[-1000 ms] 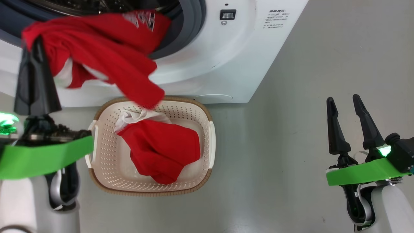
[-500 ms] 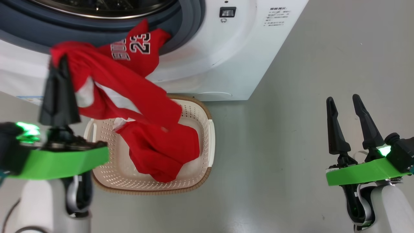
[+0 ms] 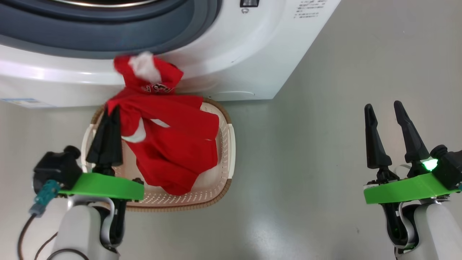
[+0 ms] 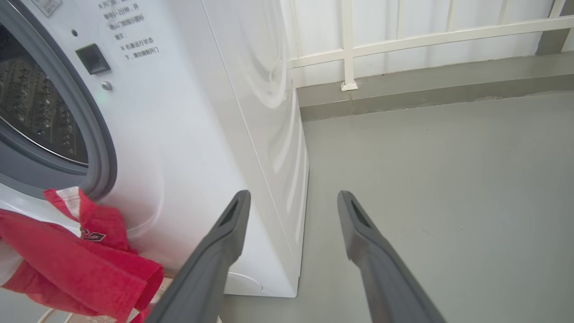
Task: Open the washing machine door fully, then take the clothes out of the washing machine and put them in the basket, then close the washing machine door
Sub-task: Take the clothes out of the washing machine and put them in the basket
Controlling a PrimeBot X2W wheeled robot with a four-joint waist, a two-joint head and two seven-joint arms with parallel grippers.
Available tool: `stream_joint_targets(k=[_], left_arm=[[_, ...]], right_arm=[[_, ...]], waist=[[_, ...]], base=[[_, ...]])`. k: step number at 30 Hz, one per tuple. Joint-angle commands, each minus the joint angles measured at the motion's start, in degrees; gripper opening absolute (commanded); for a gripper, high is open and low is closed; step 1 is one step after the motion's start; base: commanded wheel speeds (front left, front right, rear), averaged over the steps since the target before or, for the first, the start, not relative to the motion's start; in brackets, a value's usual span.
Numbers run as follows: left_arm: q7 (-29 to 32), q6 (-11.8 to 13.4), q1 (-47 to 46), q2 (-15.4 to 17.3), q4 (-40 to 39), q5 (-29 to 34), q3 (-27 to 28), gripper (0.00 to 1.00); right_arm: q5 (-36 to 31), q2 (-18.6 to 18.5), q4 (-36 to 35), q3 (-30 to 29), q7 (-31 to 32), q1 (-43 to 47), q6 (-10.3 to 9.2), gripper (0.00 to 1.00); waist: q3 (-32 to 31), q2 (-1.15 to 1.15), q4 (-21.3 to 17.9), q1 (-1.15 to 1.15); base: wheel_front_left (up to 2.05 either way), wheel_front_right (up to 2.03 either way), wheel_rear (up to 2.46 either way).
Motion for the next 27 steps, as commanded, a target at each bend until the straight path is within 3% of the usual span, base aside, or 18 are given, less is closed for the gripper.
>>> stream_joint_targets(k=[1, 11, 27], left_arm=[[-0.2, -0.3, 0.0, 1.5, 0.5, 0.3, 1.0, 0.0], [-0.2, -0.4, -2.8, 1.6, 10.8, 2.1, -0.2, 0.0], [-0.2, -0.4, -10.6, 4.6, 26.7, 2.6, -3.6, 0.0]], right_arm=[[0.2, -0.1, -1.6, 1.4, -0.4, -1.2, 0.43, 1.0], [0.5, -0.1, -2.2, 1.7, -0.4, -2.5, 0.43, 1.0], [0.5, -0.1, -3.3, 2.4, -0.4, -4.4, 0.43, 1.0]], waist=[[1.2, 0.0, -0.4, 0.0], [4.8, 0.0, -1.2, 0.0], [11.7, 0.0, -3.0, 0.0]], base=[[0.0, 0.0, 0.0], [0.0, 0.0, 0.0], [0.0, 0.0, 0.0]])
